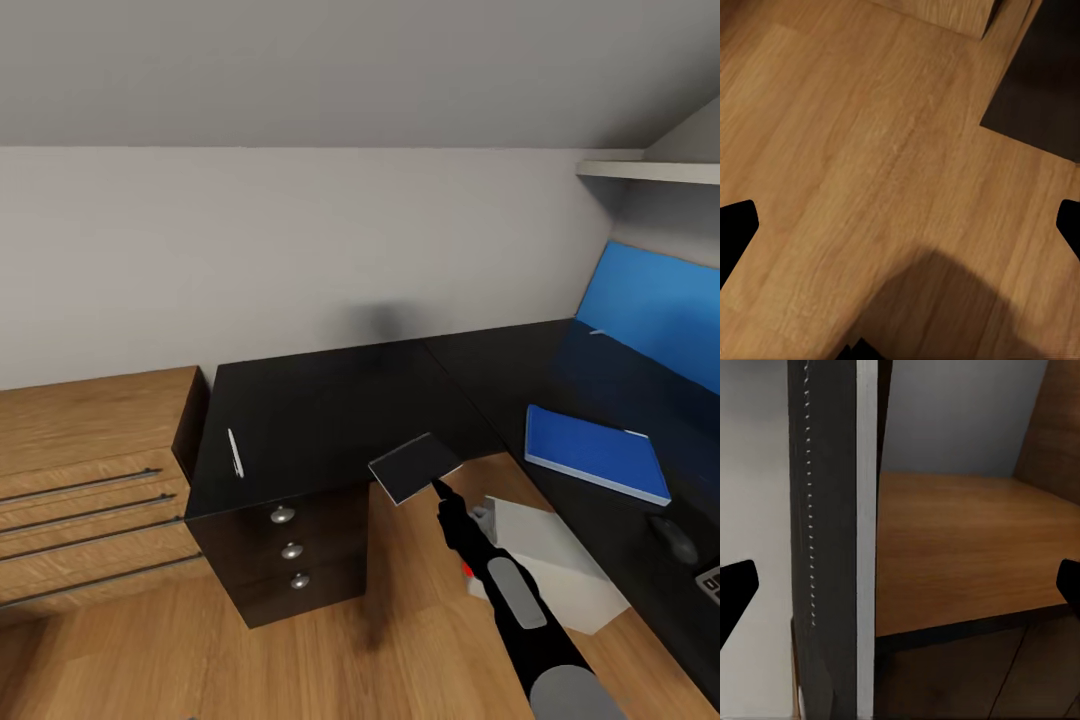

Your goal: In the bedroom, organize the workspace by keeping the computer under the desk, ensuring the monitor is on the desk, placing the keyboard on the desk next to the monitor, placing the mouse on the desk next to the keyboard, moving the folder from the swivel chair onto the desk next to the mouse, stacking the notebook on top of the folder with the pen on top of the notebook, and positioning the swivel chair next to the desk.

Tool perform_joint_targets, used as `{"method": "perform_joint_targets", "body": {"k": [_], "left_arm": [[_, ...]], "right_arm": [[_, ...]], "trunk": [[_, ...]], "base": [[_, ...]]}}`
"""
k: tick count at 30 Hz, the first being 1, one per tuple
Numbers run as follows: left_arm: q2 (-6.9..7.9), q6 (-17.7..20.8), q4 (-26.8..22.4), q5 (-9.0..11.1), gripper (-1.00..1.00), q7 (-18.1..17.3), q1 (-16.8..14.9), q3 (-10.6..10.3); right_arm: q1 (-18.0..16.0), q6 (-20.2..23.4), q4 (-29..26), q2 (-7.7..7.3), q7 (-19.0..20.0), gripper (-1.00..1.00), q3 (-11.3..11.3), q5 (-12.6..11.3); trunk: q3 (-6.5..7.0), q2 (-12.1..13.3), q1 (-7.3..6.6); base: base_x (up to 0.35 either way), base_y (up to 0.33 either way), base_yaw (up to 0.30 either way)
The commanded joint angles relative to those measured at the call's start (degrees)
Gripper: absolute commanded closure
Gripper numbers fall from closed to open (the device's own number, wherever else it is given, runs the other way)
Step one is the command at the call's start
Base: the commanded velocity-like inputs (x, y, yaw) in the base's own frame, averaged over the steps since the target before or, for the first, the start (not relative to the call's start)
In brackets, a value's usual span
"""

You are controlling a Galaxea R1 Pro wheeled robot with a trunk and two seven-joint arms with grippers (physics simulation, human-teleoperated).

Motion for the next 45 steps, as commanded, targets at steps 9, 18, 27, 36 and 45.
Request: {"method": "perform_joint_targets", "body": {"k": [9, 18, 27, 36, 45], "left_arm": [[0.10, -0.40, 1.38, -0.36, -1.00, 0.19, -0.04, -0.53], [0.02, -0.41, 2.00, -1.46, -1.00, 0.17, -0.04, -0.58], [0.01, -0.42, 2.75, -1.85, -1.00, 0.21, -0.04, -0.80], [0.01, -0.41, 3.18, -2.19, -1.00, 0.25, -0.04, -1.10], [0.01, -0.47, 3.21, -2.23, -1.00, 0.25, -0.04, -1.12]], "right_arm": [[-0.03, 0.43, -0.06, 0.09, 0.31, -1.00, 1.86, -0.42], [-0.03, 0.37, -0.06, 0.06, 0.37, -1.00, 2.07, -0.39], [-0.03, 0.16, -0.06, 0.01, 0.37, -1.00, 2.02, -0.33], [-0.03, 0.19, -0.06, 0.00, 0.13, 1.00, 1.99, -0.33], [-0.03, 0.00, -0.06, 0.00, 0.45, 1.00, 1.99, -0.33]], "trunk": [[-0.05, -0.03, 0.00], [-0.05, -0.03, 0.00], [-0.05, -0.03, 0.00], [-0.05, -0.03, 0.00], [-0.05, -0.03, 0.00]], "base": [[0.007, 0.007, 0.000], [0.143, 0.070, 0.000], [0.114, 0.004, 0.000], [0.029, 0.000, 0.000], [0.001, 0.000, 0.000]]}}
